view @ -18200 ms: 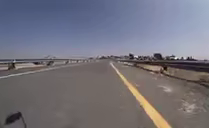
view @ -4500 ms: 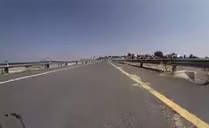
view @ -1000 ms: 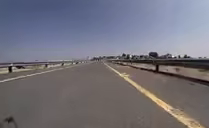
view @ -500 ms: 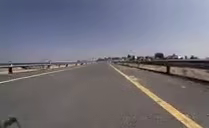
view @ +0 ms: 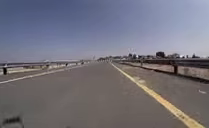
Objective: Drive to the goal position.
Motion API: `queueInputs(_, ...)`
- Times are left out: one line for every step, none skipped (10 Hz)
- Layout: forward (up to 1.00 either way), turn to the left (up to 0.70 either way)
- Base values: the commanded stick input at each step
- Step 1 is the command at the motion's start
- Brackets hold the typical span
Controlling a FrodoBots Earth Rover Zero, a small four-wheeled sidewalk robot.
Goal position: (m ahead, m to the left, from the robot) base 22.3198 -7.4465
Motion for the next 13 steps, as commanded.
queueInputs(1.00,0.00)
queueInputs(1.00,0.00)
queueInputs(1.00,0.00)
queueInputs(1.00,0.00)
queueInputs(1.00,0.00)
queueInputs(1.00,0.00)
queueInputs(1.00,0.00)
queueInputs(1.00,0.00)
queueInputs(1.00,0.00)
queueInputs(1.00,0.00)
queueInputs(1.00,0.00)
queueInputs(1.00,0.00)
queueInputs(1.00,0.00)
